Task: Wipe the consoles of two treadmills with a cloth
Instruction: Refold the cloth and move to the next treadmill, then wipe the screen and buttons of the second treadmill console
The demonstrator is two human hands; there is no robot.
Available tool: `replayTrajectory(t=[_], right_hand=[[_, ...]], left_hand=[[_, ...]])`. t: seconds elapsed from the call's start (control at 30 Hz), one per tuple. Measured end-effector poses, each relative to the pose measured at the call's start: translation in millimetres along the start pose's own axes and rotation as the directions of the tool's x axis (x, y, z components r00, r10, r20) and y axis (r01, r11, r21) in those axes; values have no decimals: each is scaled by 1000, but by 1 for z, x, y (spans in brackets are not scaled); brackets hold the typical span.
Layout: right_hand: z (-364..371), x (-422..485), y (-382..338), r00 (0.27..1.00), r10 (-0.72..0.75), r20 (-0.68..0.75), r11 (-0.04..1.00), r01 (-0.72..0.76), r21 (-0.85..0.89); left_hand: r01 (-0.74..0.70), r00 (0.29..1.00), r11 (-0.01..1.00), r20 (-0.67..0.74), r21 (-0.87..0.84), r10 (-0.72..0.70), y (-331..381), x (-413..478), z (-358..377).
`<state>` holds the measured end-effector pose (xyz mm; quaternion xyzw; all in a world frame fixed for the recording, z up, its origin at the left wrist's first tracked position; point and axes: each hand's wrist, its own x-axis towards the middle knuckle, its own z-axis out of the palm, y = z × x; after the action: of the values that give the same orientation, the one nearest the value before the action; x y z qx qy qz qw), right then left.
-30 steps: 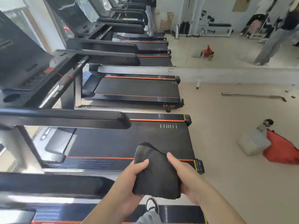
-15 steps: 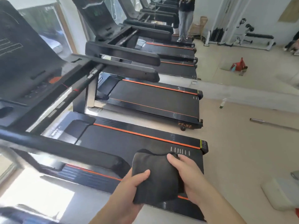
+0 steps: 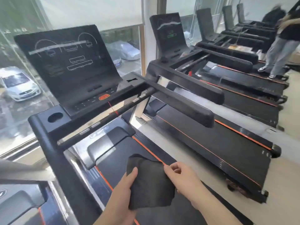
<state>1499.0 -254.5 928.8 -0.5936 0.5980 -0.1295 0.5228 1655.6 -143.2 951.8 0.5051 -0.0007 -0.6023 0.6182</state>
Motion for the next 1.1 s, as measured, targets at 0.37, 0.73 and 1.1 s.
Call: replayTrajectory(t=[0.37, 0.73, 1.1], right_hand=[[38, 167, -174, 886, -107, 451, 993, 121, -3], [104, 371, -334, 752, -212, 624, 950, 10, 311], [193, 450, -491, 432, -324, 842, 853, 518, 62]], left_hand=[[-338, 885, 940, -321, 55, 337, 132, 147, 1], [-430, 737, 703, -229, 567, 636, 293, 297, 28], [-635, 737, 738, -464, -228, 491, 409, 370, 3]])
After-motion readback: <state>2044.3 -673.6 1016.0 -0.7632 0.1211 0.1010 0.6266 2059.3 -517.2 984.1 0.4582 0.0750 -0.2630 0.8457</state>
